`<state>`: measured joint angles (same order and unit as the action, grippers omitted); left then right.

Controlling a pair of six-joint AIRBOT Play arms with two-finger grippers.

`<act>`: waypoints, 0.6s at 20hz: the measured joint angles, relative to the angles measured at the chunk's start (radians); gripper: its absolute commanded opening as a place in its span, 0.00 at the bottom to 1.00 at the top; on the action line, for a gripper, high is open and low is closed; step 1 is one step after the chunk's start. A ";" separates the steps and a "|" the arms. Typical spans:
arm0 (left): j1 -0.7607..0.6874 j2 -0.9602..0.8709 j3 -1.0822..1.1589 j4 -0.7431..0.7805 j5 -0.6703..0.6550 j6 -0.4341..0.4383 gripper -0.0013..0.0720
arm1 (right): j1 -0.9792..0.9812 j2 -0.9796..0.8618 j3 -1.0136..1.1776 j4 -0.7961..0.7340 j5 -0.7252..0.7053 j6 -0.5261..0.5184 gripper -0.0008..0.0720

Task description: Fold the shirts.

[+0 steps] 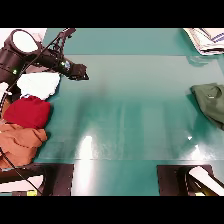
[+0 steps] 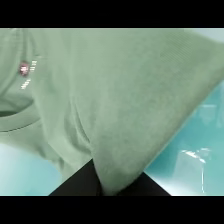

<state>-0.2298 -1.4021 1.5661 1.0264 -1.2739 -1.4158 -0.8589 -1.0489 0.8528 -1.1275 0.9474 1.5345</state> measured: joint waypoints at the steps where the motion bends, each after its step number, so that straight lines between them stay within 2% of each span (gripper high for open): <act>1: -0.001 0.000 0.000 -0.003 0.002 0.000 0.06 | -0.026 0.011 -0.014 -0.010 0.009 0.001 0.10; 3: -0.001 0.000 0.000 -0.006 0.003 0.000 0.06 | -0.066 0.032 -0.029 -0.060 0.043 0.005 0.67; 4: -0.001 0.000 0.000 -0.006 0.004 0.000 0.06 | -0.086 0.045 -0.034 -0.100 0.061 0.005 0.84; 8: -0.001 0.000 0.000 -0.007 0.005 0.004 0.06 | -0.167 0.111 -0.043 -0.266 0.131 0.005 0.83; 12: -0.001 0.000 0.000 -0.008 0.007 0.008 0.06 | -0.187 0.179 -0.046 -0.281 0.150 0.007 0.81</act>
<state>-0.2310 -1.4021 1.5661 1.0183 -1.2667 -1.4082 -1.0462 -0.8700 0.8070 -1.4086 1.0969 1.5417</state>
